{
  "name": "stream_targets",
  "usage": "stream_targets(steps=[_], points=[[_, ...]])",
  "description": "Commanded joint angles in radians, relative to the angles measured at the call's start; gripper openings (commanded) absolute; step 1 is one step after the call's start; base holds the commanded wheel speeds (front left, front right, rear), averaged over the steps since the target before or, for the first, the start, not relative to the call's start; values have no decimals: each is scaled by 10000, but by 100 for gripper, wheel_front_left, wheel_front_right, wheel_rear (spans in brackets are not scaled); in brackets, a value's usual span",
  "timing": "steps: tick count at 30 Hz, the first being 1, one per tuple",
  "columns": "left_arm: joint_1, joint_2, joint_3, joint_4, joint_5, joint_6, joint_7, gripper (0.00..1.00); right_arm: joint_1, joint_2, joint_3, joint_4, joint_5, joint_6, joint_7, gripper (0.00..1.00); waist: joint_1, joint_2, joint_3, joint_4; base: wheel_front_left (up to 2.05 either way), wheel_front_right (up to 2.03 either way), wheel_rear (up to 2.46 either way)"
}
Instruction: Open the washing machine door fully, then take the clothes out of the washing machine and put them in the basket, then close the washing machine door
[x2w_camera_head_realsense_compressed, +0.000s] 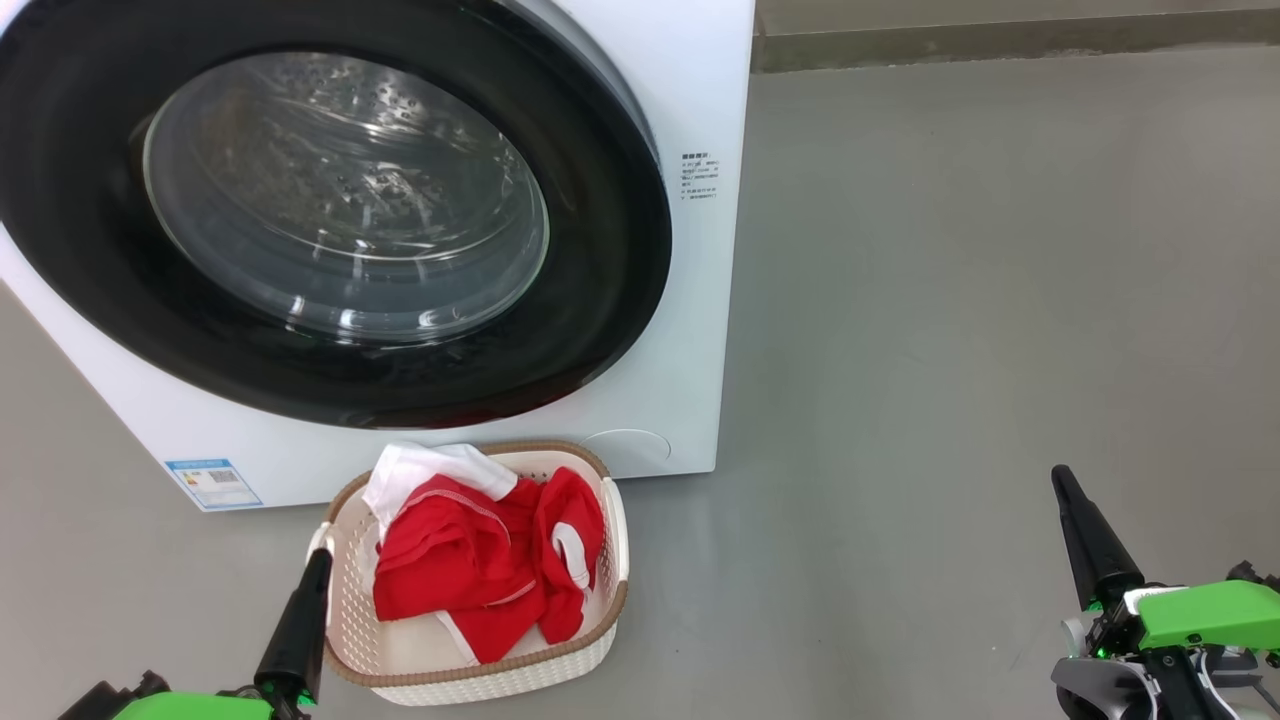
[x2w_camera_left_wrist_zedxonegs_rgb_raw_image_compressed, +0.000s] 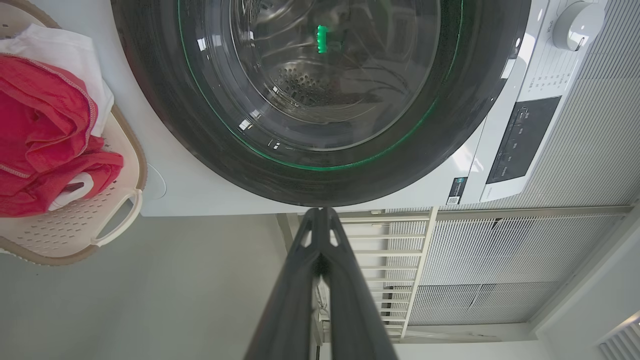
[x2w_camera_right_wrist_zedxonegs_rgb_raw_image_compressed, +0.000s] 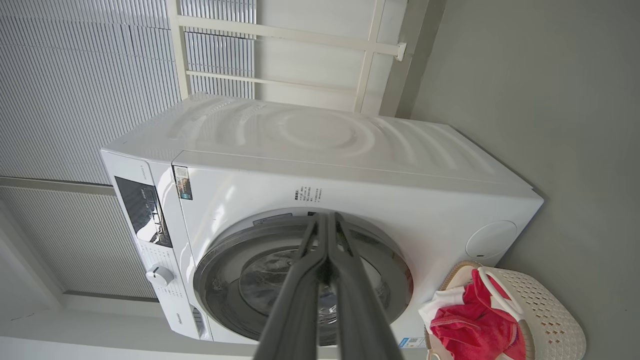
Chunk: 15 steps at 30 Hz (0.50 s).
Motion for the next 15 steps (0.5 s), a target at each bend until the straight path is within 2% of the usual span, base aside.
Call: stream_targets(steps=[1,15], points=[[-378,115,369,-189,-116,-69,61,0,-438,-133,189,-260,42,4,50,0,0,0,0,0,0,0,0],[-380,96,396,-188,-93,-69,83,0,-442,-103,146,-258,6,4,84,0,0,0,0,0,0,0,0]])
